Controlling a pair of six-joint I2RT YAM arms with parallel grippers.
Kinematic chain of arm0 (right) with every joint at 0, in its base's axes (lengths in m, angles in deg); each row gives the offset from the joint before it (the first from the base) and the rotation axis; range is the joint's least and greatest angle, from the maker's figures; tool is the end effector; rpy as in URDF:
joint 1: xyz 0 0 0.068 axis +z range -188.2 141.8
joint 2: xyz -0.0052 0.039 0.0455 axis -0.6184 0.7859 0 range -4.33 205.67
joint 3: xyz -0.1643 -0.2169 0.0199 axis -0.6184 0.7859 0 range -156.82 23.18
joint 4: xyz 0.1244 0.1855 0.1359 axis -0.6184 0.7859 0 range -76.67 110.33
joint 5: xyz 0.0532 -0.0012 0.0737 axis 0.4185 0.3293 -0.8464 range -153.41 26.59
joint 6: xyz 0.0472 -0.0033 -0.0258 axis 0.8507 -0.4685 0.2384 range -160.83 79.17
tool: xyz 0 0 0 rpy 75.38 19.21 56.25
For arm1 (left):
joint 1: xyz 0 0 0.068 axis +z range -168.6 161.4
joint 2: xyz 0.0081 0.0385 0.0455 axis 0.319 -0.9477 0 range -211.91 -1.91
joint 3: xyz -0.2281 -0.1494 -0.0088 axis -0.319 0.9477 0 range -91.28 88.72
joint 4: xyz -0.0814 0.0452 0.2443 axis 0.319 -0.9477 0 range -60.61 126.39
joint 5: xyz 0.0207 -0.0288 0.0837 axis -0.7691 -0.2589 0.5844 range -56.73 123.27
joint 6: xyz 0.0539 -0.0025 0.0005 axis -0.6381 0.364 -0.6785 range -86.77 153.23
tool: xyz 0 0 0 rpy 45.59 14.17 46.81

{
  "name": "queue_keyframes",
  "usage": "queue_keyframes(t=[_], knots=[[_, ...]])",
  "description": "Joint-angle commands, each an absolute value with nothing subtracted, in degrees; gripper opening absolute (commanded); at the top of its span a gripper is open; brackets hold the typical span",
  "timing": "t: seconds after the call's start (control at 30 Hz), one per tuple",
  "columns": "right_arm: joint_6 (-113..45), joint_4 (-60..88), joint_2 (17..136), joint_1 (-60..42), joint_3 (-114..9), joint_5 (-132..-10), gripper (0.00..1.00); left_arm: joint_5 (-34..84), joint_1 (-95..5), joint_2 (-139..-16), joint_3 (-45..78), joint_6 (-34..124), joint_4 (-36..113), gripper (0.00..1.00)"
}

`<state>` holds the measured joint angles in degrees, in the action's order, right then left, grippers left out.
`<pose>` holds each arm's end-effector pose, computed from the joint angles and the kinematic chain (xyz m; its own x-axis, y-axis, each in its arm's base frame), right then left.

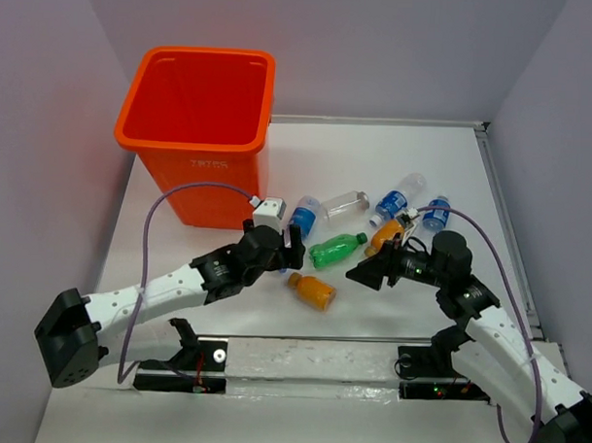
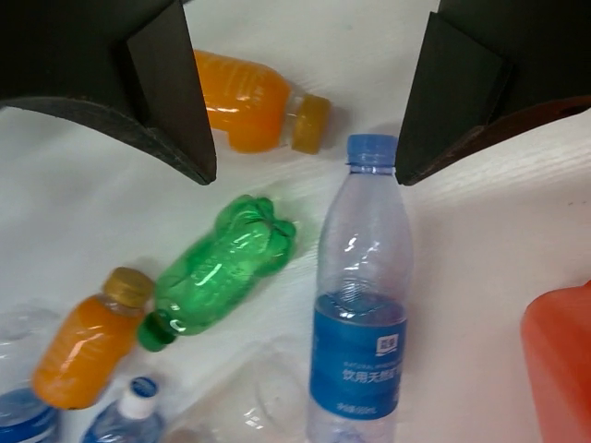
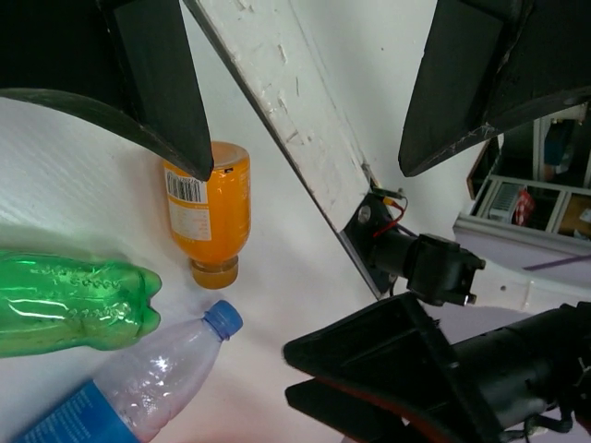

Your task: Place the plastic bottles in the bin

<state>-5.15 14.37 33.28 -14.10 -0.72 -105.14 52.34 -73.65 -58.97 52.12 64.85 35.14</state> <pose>0.1367 0.0871 0.2492 -0.7093 0.1597 -0.6866 -0.5892 0.4006 0.7017 0.1396 -0.1794 0.2658 -0.4953 -0.1561 -0.8546 0.4005 0.8319 -0.3841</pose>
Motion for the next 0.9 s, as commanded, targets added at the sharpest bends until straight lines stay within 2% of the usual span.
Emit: queue_keyframes(t=[0.0,0.13,0.33,0.67,0.87], knots=[[-9.2,11.5,35.0,-10.2,-0.4,-100.8,0.88,63.8,-74.4,-65.9,47.5,63.8,34.9,0.91],[-11.5,13.1,38.3,-7.8,-0.5,-97.4,0.88,67.1,-74.4,-74.9,44.1,63.6,35.0,0.98],[-13.5,14.9,40.1,-6.1,-0.5,-94.4,0.88,66.9,-73.4,-85.8,38.1,61.6,35.1,0.98],[-17.4,14.6,50.1,2.2,-3.8,-83.6,0.93,62.3,-69.2,-95.1,35.1,60.8,36.0,0.95],[-19.6,14.2,59.1,10.7,-6.8,-74.8,0.96,60.0,-68.7,-97.4,36.4,61.4,39.4,0.89]])
